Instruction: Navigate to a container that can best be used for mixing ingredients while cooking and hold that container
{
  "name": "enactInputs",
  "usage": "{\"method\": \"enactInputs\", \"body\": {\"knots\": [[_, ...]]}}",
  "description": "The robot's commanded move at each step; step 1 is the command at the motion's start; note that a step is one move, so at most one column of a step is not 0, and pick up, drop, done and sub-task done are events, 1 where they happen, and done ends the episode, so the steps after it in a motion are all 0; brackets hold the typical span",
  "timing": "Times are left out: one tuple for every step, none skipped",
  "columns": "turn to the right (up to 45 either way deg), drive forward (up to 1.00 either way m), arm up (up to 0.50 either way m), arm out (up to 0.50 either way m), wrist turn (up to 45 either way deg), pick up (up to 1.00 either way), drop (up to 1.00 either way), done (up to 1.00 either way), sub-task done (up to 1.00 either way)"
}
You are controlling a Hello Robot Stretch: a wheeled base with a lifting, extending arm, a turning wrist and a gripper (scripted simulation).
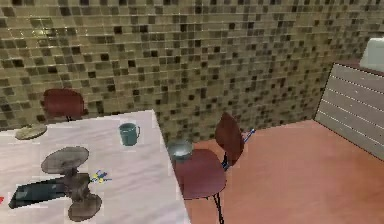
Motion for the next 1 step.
{"method": "enactInputs", "body": {"knots": [[36.0, 0.00, 0.00, 0.00, 0.0, 0.00, 0.00, 0.00, 0.00]]}}
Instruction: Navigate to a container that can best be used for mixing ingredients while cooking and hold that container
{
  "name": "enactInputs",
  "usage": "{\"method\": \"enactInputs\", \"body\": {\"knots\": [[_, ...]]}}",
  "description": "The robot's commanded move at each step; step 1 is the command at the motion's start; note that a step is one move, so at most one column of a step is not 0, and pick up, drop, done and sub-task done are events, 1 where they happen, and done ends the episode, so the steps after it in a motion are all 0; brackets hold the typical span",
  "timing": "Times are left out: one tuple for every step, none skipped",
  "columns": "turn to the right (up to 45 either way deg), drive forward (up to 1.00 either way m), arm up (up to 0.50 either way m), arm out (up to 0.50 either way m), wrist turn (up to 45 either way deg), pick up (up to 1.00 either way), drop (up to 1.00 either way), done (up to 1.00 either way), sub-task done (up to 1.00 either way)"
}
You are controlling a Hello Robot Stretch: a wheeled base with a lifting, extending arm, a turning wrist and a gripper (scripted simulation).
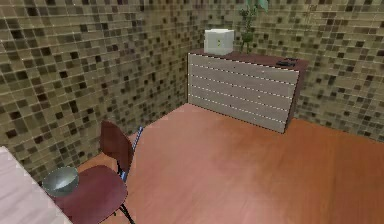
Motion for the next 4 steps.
{"method": "enactInputs", "body": {"knots": [[0.0, 0.30, 0.00, 0.00, 0.0, 0.00, 0.00, 0.00, 0.00], [-21.0, 0.00, 0.00, 0.00, 0.0, 0.00, 0.00, 0.00, 0.00], [0.0, 0.30, 0.00, 0.00, 0.0, 0.00, 0.00, 0.00, 0.00], [-45.0, 0.00, 0.00, 0.00, 0.0, 0.00, 0.00, 0.00, 0.00]]}}
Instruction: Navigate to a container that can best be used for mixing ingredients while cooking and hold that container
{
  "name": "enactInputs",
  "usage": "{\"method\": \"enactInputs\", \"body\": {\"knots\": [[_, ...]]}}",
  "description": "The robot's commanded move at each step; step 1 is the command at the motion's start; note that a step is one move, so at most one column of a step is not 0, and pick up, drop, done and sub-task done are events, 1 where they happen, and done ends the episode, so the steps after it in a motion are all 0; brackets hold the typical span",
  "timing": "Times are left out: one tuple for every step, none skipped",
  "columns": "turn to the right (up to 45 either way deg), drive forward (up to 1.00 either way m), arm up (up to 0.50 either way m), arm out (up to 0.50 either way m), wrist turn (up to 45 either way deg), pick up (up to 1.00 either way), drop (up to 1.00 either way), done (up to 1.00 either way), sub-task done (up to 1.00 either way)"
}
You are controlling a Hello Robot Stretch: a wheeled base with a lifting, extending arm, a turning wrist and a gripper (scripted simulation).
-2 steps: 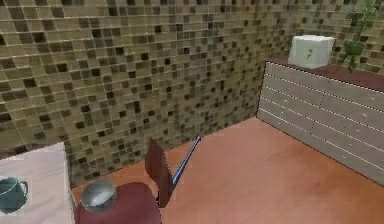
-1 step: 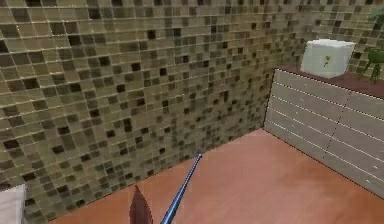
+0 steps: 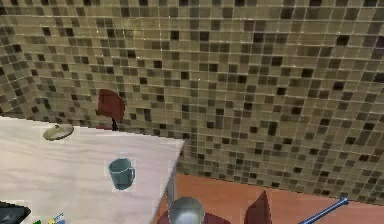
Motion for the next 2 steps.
{"method": "enactInputs", "body": {"knots": [[-45.0, 0.00, 0.00, 0.00, 0.0, 0.00, 0.00, 0.00, 0.00], [-39.0, 0.00, 0.00, 0.00, 0.0, 0.00, 0.00, 0.00, 0.00]]}}
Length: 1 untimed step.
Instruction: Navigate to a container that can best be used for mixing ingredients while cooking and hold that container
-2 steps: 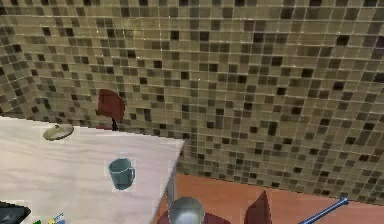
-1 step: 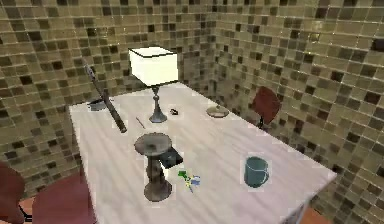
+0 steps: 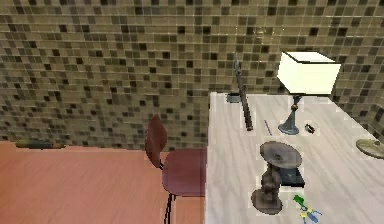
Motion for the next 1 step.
{"method": "enactInputs", "body": {"knots": [[0.0, 0.00, 0.50, 0.00, 0.0, 0.00, 0.00, 0.00, 0.00]]}}
